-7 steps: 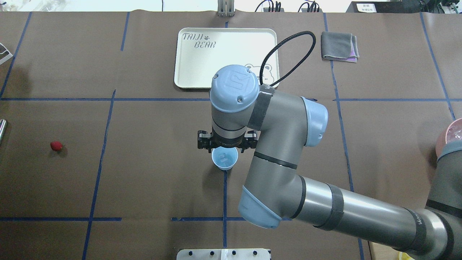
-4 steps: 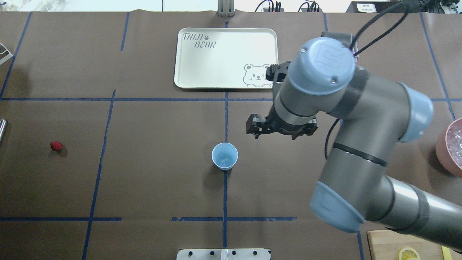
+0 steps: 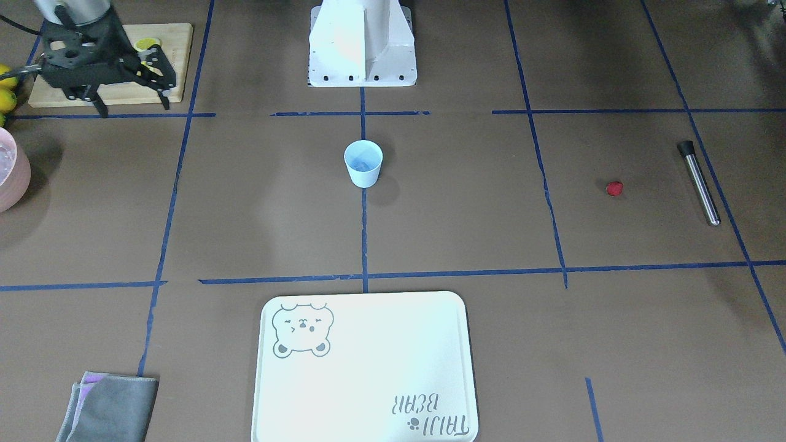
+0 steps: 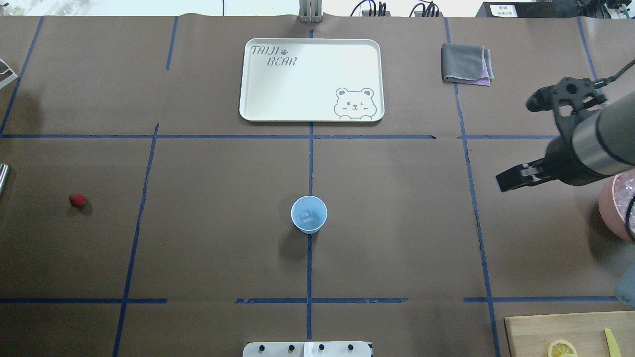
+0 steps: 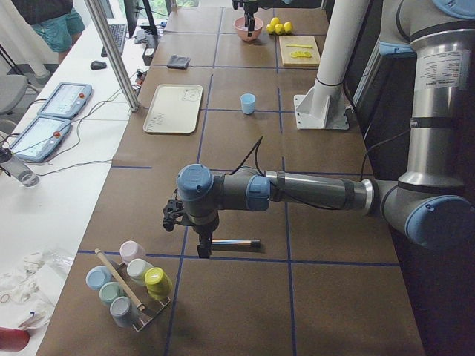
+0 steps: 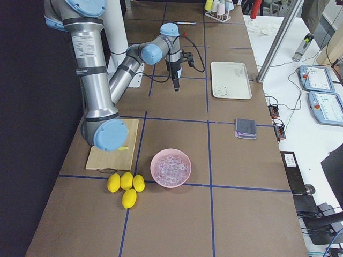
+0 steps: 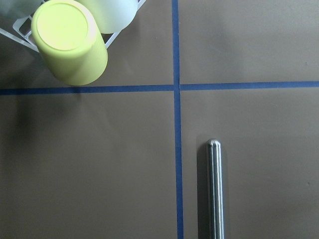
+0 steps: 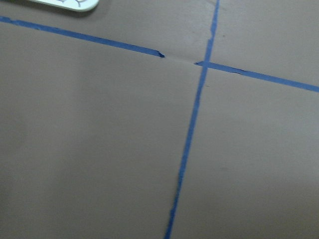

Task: Mash ice and strawberries in cup
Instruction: 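Move the right gripper back to the pink ice bowl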

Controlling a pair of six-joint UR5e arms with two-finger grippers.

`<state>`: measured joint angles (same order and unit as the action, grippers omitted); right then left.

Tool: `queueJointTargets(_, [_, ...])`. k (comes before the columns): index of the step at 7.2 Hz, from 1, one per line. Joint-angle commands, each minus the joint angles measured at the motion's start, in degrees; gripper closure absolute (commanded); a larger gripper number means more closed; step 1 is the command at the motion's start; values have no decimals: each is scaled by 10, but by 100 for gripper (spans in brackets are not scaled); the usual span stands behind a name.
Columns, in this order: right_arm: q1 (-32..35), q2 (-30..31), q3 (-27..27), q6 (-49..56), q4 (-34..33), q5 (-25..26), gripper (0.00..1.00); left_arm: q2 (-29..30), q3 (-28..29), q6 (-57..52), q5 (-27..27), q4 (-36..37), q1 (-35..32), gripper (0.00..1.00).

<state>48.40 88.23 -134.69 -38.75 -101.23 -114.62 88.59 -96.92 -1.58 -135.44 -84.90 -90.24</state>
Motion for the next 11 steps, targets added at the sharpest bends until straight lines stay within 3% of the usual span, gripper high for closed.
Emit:
queueJointTargets(1, [133,144,29,190,106,-86,0,-1,0,0,0,0,0,0])
queueJointTargets(3, [247,187,112,427,121,-121,0,-1,0,0,0,0,0,0])
queueJointTargets(4, [263,195,149,487,122,-125,0,-1,-3,0,0,0,0,0])
queueJointTargets(5, [264,200,180,500,142,-124,1,-1,-5,1,-1,0,0,0])
queueJointTargets(7, [263,215,283,446,288,-139,2,-1,-4,2,-19,0,0,0])
queueJointTargets(9, [262,211,318,412,328,-150,3,-1,-6,2,-19,0,0,0])
queueJointTargets(11, [251,210,319,414,328,-147,7,-1,-7,1,-20,0,0,0])
